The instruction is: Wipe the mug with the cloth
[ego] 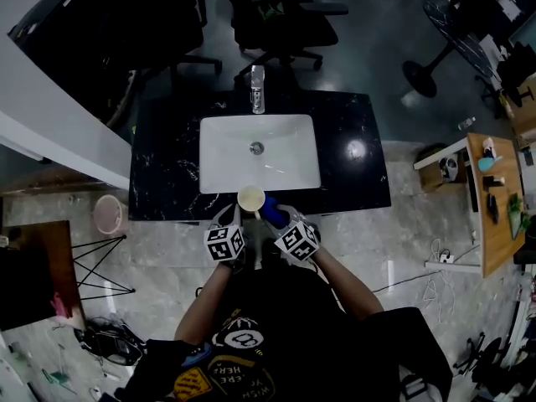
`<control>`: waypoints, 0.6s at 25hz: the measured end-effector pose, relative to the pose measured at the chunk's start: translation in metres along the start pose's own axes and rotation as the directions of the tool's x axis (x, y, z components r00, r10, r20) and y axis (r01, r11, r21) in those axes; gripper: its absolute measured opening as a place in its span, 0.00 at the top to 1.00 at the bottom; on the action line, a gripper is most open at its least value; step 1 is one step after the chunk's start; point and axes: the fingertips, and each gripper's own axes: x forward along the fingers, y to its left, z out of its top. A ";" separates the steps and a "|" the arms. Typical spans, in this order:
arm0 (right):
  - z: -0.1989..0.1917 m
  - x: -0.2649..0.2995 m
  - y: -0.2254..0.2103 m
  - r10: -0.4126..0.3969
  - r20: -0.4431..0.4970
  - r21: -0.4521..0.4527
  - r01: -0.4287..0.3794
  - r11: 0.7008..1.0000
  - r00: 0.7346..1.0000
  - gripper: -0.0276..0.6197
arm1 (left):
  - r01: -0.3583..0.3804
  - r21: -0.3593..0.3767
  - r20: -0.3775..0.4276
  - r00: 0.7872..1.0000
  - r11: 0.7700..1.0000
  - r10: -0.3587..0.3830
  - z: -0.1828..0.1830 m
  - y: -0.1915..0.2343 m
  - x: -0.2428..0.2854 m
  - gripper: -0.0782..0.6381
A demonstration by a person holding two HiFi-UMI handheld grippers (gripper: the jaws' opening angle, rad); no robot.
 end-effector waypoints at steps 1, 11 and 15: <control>-0.002 -0.003 -0.001 0.011 0.003 0.003 -0.011 1.000 1.000 0.78 | 0.001 -0.001 -0.003 1.000 1.000 -0.001 0.000 0.001 0.000 0.89; 0.009 0.017 -0.068 -0.036 -0.105 -0.042 0.032 0.999 0.994 0.79 | 0.012 -0.001 -0.010 1.000 1.000 -0.012 0.007 0.012 0.003 0.89; -0.004 -0.001 -0.012 0.060 -0.129 -0.157 -0.080 0.984 0.990 0.78 | 0.029 0.011 -0.007 1.000 1.000 -0.029 0.008 0.004 0.005 0.89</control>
